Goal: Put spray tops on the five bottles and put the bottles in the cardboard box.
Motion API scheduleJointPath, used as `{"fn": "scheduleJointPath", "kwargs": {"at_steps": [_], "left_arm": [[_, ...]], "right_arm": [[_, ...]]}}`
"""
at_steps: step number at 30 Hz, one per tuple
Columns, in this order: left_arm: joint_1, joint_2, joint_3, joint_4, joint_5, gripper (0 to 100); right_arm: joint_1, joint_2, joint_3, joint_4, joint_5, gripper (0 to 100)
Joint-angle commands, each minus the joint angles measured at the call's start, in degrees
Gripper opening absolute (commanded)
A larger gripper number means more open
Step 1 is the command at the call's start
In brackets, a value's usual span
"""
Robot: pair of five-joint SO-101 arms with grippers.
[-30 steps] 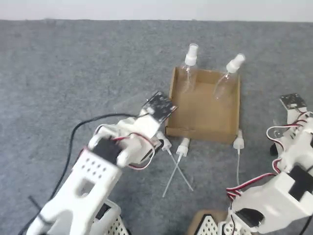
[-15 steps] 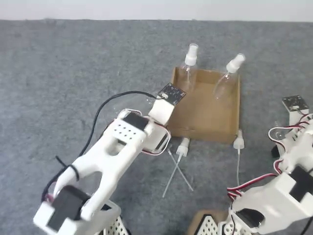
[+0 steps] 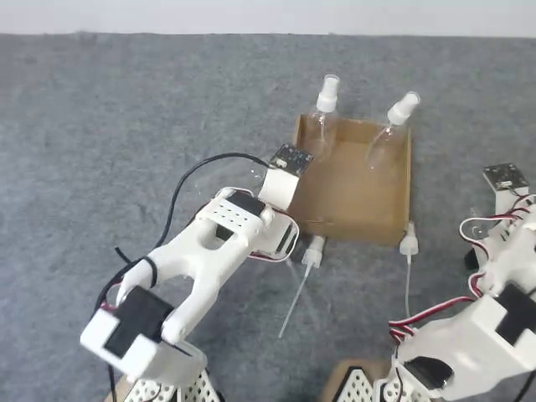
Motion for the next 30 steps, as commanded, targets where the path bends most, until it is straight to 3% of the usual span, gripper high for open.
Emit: {"fn": "scheduleJointPath", "kwargs": {"at_steps": [1, 11, 18, 24, 30], "left_arm": [[-0.6, 0.4, -2.4, -0.8, 0.5, 24], [-1.2, 0.6, -1.2, 3.5, -6.9, 14], [-7.7, 0.0, -0.5, 8.8, -14.4, 14], [-7.6, -15.7, 12.1, 4.2, -17.9, 14], [-10.3, -27.7, 14.2, 12.0, -18.0, 16]], "right_arm": [[1.5, 0.5, 1.9, -0.4, 0.7, 0.7], [1.5, 0.5, 1.9, -0.4, 0.8, 0.7], [1.5, 0.5, 1.9, -0.4, 0.8, 0.7], [1.5, 0.5, 1.9, -0.4, 0.8, 0.7], [1.5, 0.5, 2.0, -0.4, 0.8, 0.7]]}}
